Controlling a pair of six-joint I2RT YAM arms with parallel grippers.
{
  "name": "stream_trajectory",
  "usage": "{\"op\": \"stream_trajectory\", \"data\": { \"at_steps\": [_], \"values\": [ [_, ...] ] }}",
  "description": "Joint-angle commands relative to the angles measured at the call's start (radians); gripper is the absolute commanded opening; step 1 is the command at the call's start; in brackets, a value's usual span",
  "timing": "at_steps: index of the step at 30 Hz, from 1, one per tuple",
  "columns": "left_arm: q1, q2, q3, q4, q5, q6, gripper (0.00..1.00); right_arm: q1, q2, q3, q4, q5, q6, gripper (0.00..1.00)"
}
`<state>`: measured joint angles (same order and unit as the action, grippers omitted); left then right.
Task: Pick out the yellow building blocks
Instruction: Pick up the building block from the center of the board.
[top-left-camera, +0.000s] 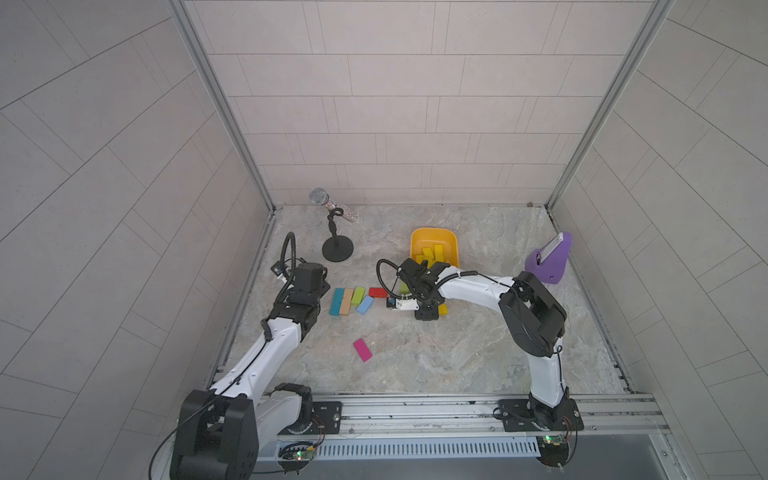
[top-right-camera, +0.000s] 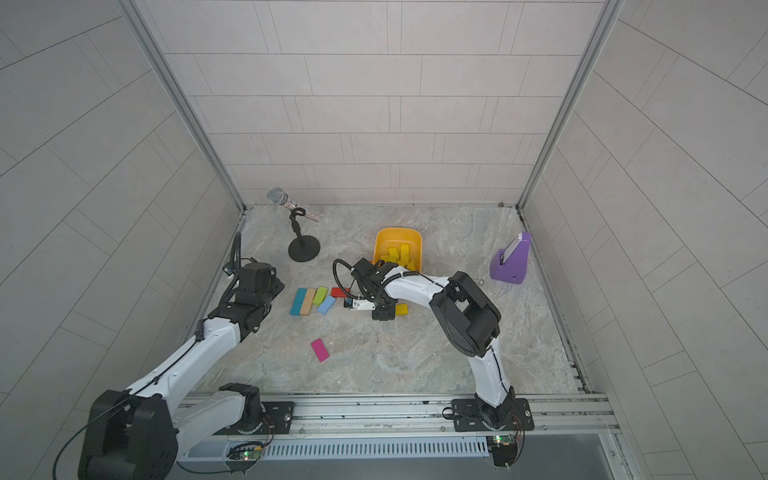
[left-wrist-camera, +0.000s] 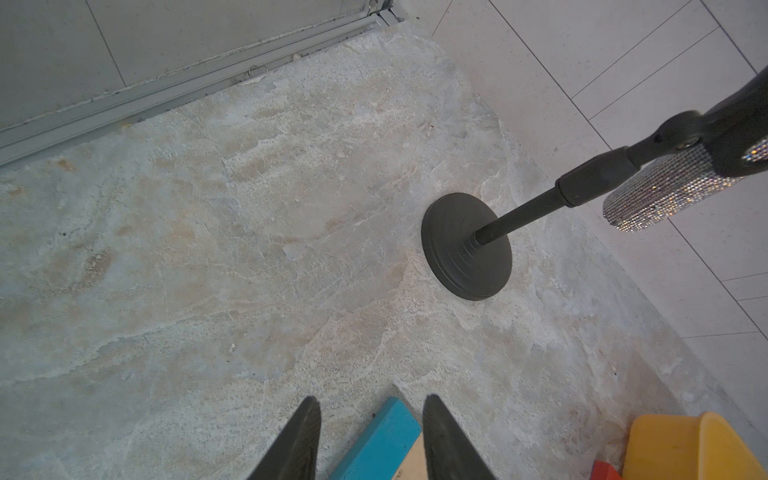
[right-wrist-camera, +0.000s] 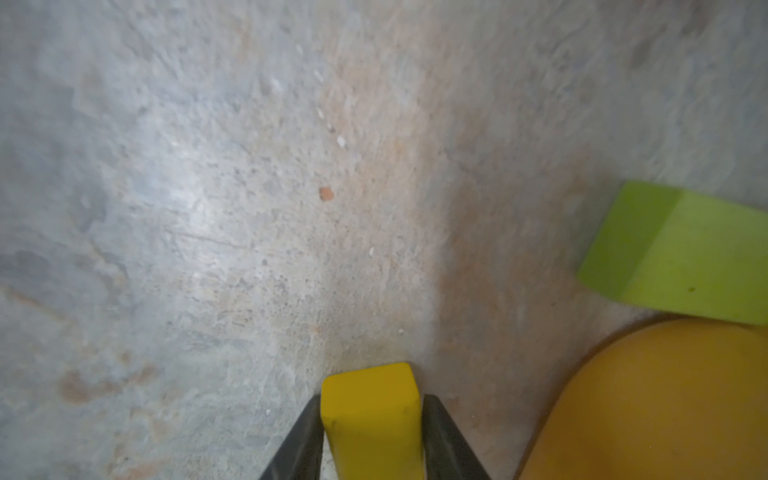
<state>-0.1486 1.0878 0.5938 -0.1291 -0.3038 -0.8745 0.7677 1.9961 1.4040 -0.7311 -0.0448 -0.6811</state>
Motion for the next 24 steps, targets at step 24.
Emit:
{"op": "stream_trajectory", "data": {
  "at_steps": [24],
  "values": [
    [0.006, -0.005, -0.006, -0.012, -0.029, 0.001, 0.45, -0.052, -0.385, -0.142, 0.313, -0.113, 0.424, 0.05]
  ]
}}
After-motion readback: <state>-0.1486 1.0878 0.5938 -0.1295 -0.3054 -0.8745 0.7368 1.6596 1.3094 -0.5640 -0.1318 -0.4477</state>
